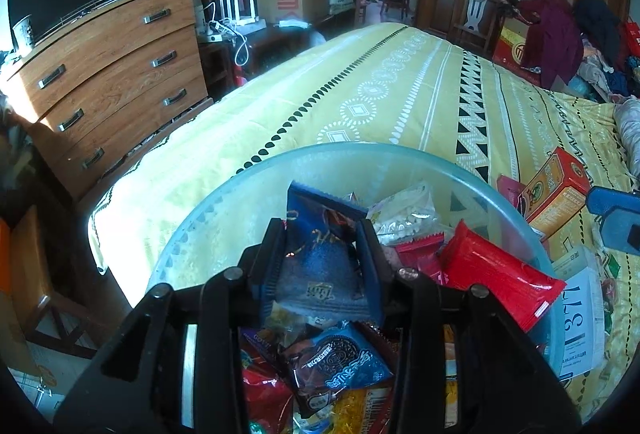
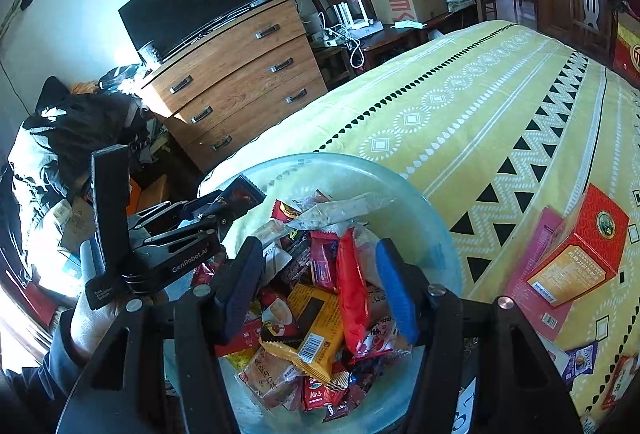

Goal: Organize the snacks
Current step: 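Carry both packets over the clear basin and open both tools to drop them, then move both tools back over the snacks on the bed, then grasp the yellow pastry bag with the right tool while the left tool grasps the green packet, then carry both packets over the clear basin and open both tools to drop them, then move both tools back over the snacks on the bed, then grasp the pink-and-white bag with the left tool while the right tool grasps the red pastry packet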

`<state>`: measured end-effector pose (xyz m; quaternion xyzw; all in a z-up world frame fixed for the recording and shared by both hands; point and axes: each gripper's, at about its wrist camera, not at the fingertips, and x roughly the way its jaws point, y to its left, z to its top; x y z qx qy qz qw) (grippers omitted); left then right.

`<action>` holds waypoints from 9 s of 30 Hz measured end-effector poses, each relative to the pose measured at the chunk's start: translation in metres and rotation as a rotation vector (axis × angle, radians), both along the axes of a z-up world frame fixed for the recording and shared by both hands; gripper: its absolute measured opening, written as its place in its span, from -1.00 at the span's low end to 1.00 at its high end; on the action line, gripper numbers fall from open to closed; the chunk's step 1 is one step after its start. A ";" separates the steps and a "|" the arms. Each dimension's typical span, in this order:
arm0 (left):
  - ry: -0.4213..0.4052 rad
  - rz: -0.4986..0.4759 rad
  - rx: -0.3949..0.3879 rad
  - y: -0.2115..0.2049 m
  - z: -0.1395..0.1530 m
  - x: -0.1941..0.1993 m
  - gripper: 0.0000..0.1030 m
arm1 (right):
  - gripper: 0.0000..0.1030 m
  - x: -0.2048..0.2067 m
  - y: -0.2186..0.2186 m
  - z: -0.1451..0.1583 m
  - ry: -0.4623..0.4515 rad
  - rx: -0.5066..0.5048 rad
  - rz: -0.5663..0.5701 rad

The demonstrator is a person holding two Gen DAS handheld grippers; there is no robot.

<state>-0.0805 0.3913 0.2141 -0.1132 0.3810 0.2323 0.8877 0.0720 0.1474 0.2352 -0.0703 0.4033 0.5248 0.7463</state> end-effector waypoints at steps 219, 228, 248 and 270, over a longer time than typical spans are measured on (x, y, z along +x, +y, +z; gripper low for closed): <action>-0.168 0.035 -0.105 0.007 0.004 -0.033 0.55 | 0.60 -0.050 -0.004 0.002 -0.058 0.043 -0.027; -0.158 0.067 -0.051 0.003 0.006 -0.033 0.86 | 0.65 -0.056 -0.010 -0.003 -0.039 0.031 -0.026; -0.334 -0.191 0.014 -0.100 0.068 -0.053 0.87 | 0.69 -0.135 -0.162 -0.016 -0.246 0.049 -0.181; 0.097 -1.106 -0.250 -0.450 -0.123 0.039 0.68 | 0.69 -0.153 -0.489 -0.166 0.124 -0.049 -0.738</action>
